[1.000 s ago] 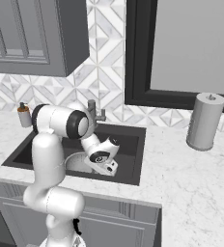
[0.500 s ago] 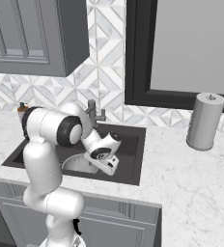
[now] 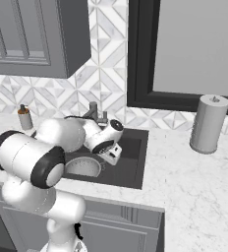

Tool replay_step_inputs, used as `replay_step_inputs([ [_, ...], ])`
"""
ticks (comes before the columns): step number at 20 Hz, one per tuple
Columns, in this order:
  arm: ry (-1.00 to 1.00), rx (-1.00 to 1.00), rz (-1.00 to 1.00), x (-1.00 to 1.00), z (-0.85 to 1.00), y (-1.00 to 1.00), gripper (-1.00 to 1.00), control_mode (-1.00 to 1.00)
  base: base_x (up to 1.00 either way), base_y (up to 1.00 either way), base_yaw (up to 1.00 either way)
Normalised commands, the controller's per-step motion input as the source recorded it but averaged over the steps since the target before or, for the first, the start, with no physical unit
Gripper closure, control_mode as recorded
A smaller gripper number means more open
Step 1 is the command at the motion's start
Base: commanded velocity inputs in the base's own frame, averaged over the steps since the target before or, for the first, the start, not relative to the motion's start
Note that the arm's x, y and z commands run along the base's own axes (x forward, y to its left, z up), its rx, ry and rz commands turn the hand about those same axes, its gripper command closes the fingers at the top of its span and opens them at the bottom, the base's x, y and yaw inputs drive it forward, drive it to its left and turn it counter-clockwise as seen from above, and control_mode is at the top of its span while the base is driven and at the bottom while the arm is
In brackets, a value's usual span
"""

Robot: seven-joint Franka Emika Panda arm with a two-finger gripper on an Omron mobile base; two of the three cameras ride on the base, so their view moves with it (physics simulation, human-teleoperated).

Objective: Put the colander in the sink, put the banana in the colander, and turn on the sink faucet and pour water over the colander.

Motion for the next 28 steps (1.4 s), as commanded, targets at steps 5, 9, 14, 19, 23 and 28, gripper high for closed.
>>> replay_step_inputs([
  [5,-0.18,-0.02,0.0,-0.52,1.0,0.0,-1.0,-1.0,0.0,0.0,0.0],
  [9,-0.13,-0.06,0.0,-0.85,0.91,0.14,-1.0,-1.0,0.0,0.0,0.0],
  [14,-0.02,-0.1,0.0,-0.82,0.65,0.66,-1.0,-1.0,0.0,0.0,0.0],
  [19,0.05,-0.14,0.01,-0.5,0.32,1.0,-1.0,-1.0,0.0,0.0,0.0],
  [23,0.13,-0.09,0.0,-0.06,0.22,1.0,-1.0,-1.0,0.0,0.0,0.0],
  [28,0.14,-0.03,0.0,0.01,0.12,1.0,-1.0,-1.0,0.0,0.0,0.0],
])
